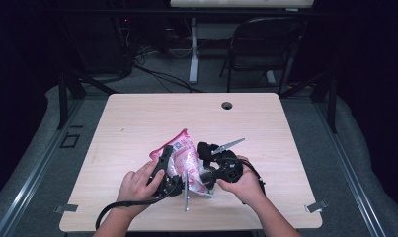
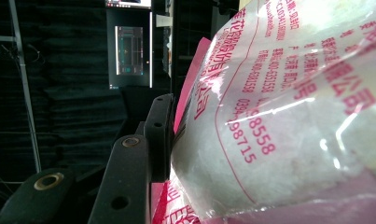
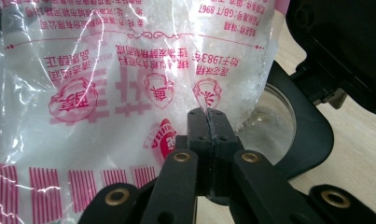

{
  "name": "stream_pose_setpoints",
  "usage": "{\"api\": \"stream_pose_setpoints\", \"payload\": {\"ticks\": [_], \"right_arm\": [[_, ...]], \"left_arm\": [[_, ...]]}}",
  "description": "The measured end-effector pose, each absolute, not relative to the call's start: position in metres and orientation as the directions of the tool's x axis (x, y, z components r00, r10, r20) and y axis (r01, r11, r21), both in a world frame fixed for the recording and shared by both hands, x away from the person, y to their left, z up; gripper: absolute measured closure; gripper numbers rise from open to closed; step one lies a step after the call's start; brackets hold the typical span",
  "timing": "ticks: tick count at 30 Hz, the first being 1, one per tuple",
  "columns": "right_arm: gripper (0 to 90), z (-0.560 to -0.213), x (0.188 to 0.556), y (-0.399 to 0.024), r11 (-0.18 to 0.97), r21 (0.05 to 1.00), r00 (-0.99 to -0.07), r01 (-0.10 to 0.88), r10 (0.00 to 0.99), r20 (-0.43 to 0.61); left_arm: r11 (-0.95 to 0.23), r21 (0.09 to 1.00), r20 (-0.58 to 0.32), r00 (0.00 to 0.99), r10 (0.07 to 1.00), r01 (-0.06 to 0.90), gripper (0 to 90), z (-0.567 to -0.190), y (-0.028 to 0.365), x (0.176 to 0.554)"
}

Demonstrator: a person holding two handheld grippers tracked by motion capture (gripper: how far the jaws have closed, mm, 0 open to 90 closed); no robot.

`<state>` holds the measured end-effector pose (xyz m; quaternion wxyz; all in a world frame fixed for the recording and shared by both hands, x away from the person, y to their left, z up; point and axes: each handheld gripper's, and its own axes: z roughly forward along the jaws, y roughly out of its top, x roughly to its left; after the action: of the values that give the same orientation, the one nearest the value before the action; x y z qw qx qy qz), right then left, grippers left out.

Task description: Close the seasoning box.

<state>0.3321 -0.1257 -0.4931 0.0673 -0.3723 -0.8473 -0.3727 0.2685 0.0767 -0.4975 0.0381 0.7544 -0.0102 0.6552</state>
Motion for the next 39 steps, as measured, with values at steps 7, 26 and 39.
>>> {"api": "stream_pose_setpoints", "payload": {"ticks": [7,26,39], "right_arm": [[90.0,-0.4905,0.3284,-0.1236,0.444,0.608,-0.726,0.658,0.590,0.354],[90.0,-0.4909,0.3302,-0.1273,0.401,0.642,-0.710,0.654,0.619,0.337],[90.0,-0.4927,0.3313,-0.1266,0.398,0.642,-0.708,0.655,0.620,0.339]], "left_arm": [[-0.997,0.040,0.990,0.135,0.032,-0.060,63.1,-0.4959,0.0786,0.2679],[-0.998,0.025,0.992,0.127,0.016,-0.065,63.7,-0.4942,0.0793,0.2689],[-0.997,0.029,0.991,0.134,0.019,-0.067,64.3,-0.4939,0.0794,0.2692]]}}
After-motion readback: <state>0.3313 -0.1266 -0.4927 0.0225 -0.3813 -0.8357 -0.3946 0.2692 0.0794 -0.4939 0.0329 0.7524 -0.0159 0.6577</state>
